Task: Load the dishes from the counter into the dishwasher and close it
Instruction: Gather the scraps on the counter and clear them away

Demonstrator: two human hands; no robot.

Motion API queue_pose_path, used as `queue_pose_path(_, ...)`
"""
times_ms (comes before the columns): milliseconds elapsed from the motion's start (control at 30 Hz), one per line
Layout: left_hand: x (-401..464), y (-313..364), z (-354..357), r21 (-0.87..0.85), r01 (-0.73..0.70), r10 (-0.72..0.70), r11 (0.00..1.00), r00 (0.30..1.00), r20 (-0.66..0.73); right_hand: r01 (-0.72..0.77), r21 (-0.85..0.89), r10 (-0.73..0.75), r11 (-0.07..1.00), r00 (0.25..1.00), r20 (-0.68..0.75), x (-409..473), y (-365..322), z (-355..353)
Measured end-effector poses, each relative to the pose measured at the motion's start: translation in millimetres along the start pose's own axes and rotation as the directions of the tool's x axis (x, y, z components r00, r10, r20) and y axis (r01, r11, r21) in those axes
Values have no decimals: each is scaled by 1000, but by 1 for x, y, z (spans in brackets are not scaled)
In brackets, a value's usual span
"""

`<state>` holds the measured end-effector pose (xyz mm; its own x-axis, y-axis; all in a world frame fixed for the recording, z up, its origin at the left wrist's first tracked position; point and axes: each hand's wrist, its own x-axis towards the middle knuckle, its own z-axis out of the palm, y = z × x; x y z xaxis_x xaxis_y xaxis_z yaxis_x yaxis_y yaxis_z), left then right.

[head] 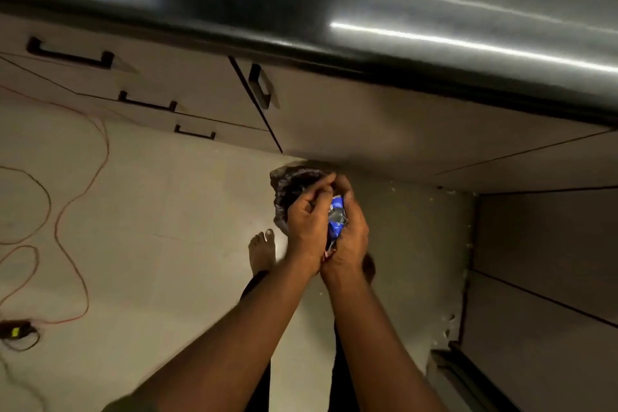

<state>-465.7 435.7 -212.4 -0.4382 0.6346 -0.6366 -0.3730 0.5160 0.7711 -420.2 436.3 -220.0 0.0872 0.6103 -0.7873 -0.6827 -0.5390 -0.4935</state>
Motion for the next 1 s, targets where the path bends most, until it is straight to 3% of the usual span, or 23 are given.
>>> queue_pose_path(167,61,-47,-28,19,49,-50,999,998,35,-131,156,135,979,991,-16,57,60,-3)
queue_pose_path(300,103,-80,-37,89,61,-66,994,996,58,-181,165,190,969,981,-41,96,92,-14)
queue_pose_path(600,158,-127,-39,132,56,-72,990,991,116,-58,120,60,991,998,-20,141,119,-31)
queue_pose_path(767,185,-121,-33,122,179,-188,976,980,62,-134,133,152,982,978,-142,175,118,-24)
queue_pose_path(800,190,-119,-33,120,212,-219,970,975,49,-117,90,131,989,975,-178,178,117,-24)
queue_pose_path(867,199,-118,-33,129,244,-251,961,968,33,-103,141,119,985,986,-113,183,115,-28)
queue_pose_path(1000,207,-124,-37,114,302,-299,946,953,-50,-72,11,73,997,967,-245,181,111,-25)
